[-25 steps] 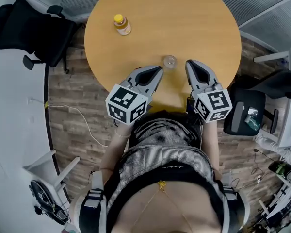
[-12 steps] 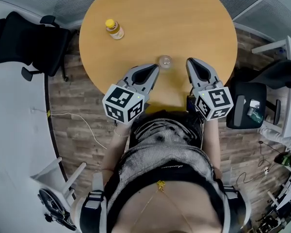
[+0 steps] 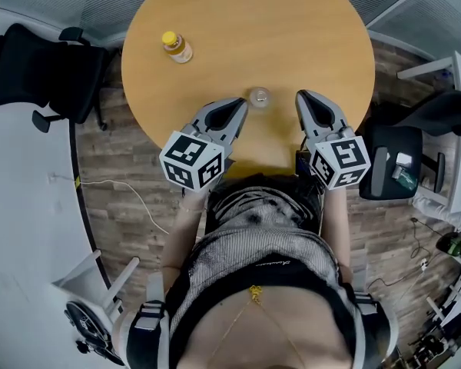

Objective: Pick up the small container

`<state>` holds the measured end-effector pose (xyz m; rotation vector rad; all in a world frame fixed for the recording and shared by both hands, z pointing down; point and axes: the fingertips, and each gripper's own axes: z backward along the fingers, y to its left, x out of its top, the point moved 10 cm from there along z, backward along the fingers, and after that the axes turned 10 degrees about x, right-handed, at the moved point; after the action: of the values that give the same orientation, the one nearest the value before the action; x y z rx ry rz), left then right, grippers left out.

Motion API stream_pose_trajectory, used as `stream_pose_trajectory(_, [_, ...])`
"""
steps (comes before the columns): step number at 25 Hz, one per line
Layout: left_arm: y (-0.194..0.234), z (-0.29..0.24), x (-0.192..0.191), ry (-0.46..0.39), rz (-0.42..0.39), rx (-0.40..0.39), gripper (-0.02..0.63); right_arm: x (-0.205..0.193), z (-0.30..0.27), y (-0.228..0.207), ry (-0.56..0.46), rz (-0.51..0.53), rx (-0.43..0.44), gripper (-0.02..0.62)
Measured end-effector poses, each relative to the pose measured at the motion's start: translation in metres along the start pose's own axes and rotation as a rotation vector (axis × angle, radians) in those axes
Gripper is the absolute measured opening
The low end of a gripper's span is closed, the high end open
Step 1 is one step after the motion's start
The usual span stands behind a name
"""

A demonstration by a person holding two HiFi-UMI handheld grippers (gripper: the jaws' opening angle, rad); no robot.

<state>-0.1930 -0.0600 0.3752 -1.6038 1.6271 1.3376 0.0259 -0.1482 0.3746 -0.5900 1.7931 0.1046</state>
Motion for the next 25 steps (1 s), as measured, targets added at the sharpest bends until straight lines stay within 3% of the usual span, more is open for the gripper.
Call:
stream_pose_trajectory(5, [0.010,-0.008,-0.006,0.004,0.036,-0.027,0.019,-0.001,0.000,0.000,0.005,-0.007,-0.010,0.025])
stream_pose_trajectory(12, [0.030,-0.030,-0.023,0.021,0.024,-0.017,0.020,-0.004,0.002,0.000,0.017,-0.015,-0.036,0.025])
stream_pose_trajectory(17, [0.054,-0.049,-0.043,0.084,0.028,-0.007,0.020,-0.007,0.000,0.002,0.027,-0.027,-0.063,0.025])
stream_pose_trajectory(25, [0.071,-0.081,-0.072,0.210,-0.053,-0.034,0.018,-0.015,0.002,0.000,0.036,-0.060,-0.138,0.025])
